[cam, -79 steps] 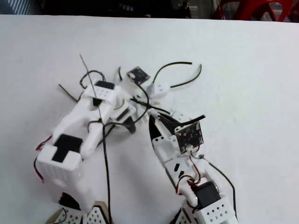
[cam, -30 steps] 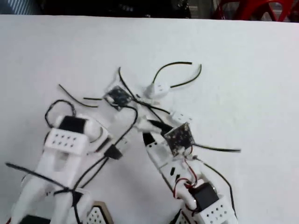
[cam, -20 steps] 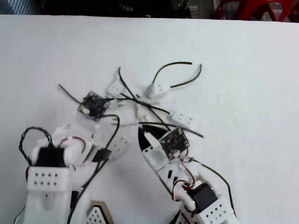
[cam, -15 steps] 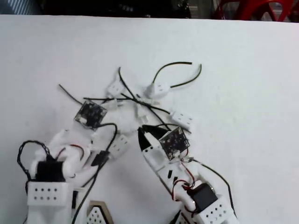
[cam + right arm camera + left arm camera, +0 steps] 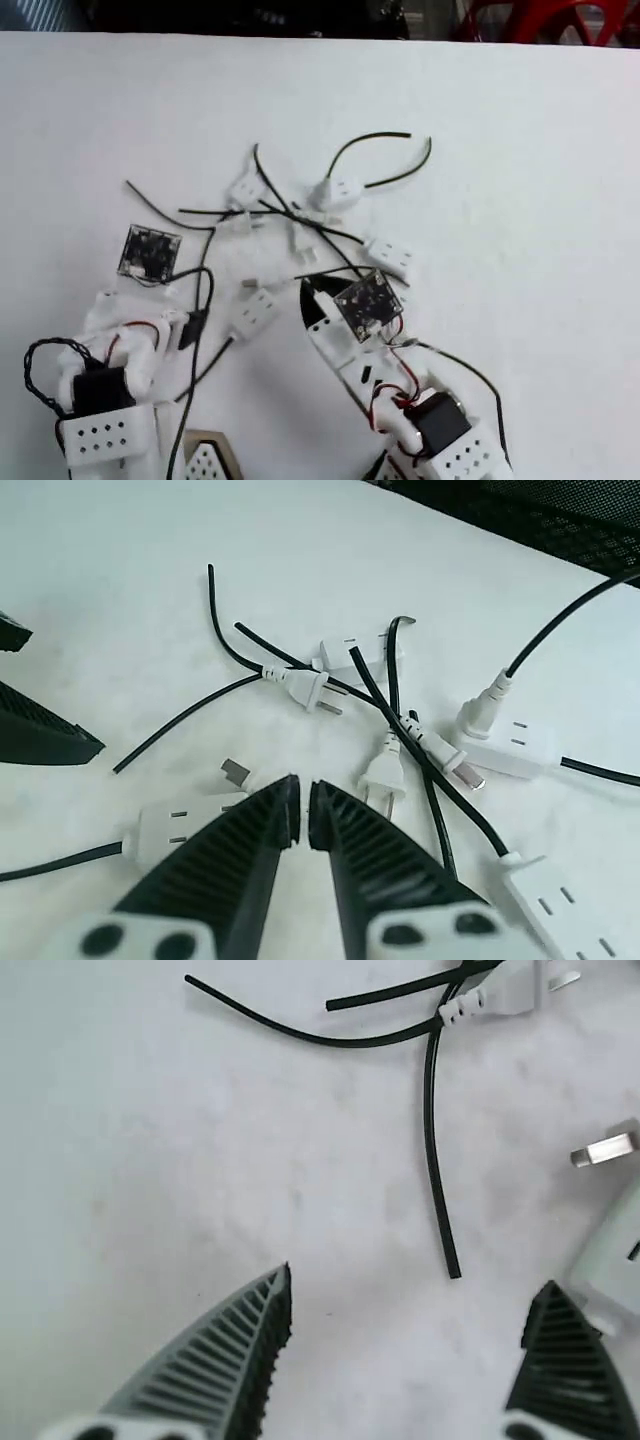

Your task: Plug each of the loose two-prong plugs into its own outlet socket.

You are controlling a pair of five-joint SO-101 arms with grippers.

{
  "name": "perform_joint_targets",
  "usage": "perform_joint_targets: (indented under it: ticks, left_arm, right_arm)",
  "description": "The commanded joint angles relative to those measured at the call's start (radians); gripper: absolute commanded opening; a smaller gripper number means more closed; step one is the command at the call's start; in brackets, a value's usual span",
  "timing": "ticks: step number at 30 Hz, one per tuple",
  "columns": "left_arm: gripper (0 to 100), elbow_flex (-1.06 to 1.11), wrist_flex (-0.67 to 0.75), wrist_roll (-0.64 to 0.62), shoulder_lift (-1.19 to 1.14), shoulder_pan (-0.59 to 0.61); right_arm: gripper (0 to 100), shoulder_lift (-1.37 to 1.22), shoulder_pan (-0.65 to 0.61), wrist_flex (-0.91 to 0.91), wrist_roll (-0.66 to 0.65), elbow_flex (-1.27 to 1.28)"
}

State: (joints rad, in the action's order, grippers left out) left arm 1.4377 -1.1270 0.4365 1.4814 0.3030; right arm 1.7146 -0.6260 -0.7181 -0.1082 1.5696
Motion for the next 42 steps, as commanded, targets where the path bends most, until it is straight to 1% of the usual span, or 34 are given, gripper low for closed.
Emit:
perform_joint_targets:
  ticks: [1, 8, 13, 16, 20, 22, 26, 28, 30, 32, 36, 42]
  left_arm:
    - [36, 0.015, 0.031, -0.011, 0.019, 0.007]
    - [36, 0.069, 0.037, -0.009, 0.021, 0.007]
    - [36, 0.077, 0.031, -0.009, 0.021, 0.007]
    - [36, 0.107, 0.055, -0.008, 0.021, 0.007]
    - [36, 0.118, 0.072, -0.008, 0.021, 0.007]
    - [36, 0.118, 0.072, -0.008, 0.021, 0.010]
    - [36, 0.118, 0.071, -0.008, 0.021, 0.012]
    - [36, 0.118, 0.069, -0.008, 0.021, 0.012]
    - [36, 0.118, 0.068, -0.008, 0.021, 0.012]
    - [36, 0.118, 0.068, -0.008, 0.021, 0.012]
    - [36, 0.118, 0.069, -0.008, 0.021, 0.019]
    - [36, 0.110, 0.100, -0.009, 0.022, 0.114]
  right_arm:
    - [1.7, -0.174, -0.005, -0.005, -0.011, -0.146]
    - [1.7, -0.714, -0.005, -0.013, 0.137, -0.468]
    - [1.8, -1.021, -0.002, -0.024, 0.158, -0.647]
    - [1.8, -1.171, -0.002, -0.105, 0.158, -0.787]
    - [1.8, -1.349, -0.005, -0.269, 0.169, -0.993]
    - [1.8, -1.419, -0.007, -0.317, 0.193, -1.065]
    - [1.8, -1.524, -0.008, -0.377, 0.408, -1.178]
    - [1.9, -1.563, -0.016, -0.412, 0.463, -1.226]
    - [2.9, -1.595, -0.033, -0.444, 0.488, -1.263]
    - [6.6, -1.618, -0.050, -0.449, 0.499, -1.286]
    - [13.2, -1.653, -0.047, -0.407, 0.512, -1.335]
    - [13.4, -1.716, -0.076, -0.395, 0.508, -1.452]
